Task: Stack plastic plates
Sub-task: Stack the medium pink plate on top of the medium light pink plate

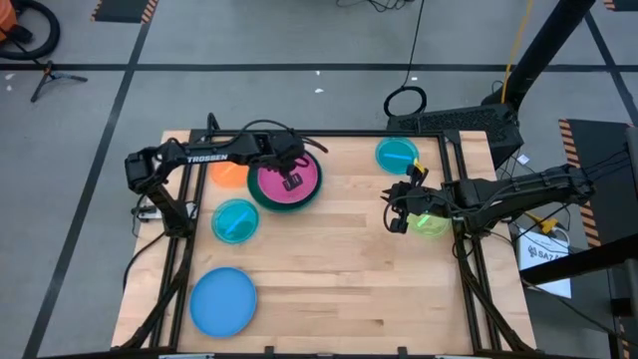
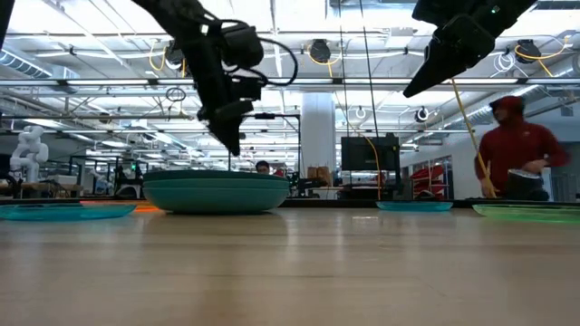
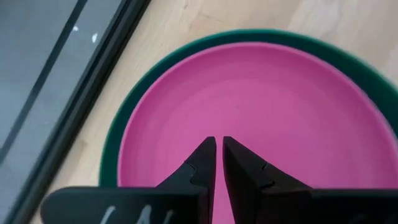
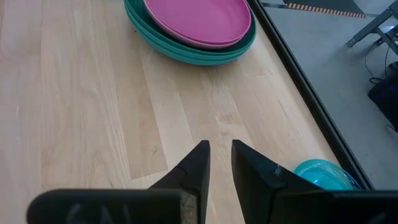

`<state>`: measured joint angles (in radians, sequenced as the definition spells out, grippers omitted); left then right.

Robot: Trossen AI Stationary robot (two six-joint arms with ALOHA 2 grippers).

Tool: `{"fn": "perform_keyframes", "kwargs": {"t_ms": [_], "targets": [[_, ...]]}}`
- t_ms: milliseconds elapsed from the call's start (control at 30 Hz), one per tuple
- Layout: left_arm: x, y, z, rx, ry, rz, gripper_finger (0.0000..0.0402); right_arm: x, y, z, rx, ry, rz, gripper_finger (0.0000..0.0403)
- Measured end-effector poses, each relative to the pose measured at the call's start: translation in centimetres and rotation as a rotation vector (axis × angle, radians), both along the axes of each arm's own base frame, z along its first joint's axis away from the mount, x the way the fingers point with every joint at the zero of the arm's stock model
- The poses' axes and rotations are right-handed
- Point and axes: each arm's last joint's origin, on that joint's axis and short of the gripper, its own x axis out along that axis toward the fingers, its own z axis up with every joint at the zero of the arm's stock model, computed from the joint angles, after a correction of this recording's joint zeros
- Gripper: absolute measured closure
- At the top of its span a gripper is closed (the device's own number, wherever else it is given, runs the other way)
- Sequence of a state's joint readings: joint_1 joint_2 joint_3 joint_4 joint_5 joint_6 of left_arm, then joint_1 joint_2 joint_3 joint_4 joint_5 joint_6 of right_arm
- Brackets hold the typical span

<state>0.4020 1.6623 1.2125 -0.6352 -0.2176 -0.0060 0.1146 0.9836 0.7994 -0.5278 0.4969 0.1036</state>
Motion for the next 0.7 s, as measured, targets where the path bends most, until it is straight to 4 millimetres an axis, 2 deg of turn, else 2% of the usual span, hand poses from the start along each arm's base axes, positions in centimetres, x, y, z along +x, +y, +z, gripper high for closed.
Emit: {"fn": "perform_keyframes", "kwargs": {"t_ms": [200, 700], "targets": [[-0.5, -0.1, -1.9, -0.017, -0.020, 0.047, 0.0364, 0.0, 0.0, 0.0, 0.000, 0.000, 0.000, 0.0344], [-0.2, -1.0, -2.1, -0.035, -0.033, 0.060, 0.0364, 0.0, 0.0, 0.0, 0.000, 0.000, 0.000, 0.0344]]}}
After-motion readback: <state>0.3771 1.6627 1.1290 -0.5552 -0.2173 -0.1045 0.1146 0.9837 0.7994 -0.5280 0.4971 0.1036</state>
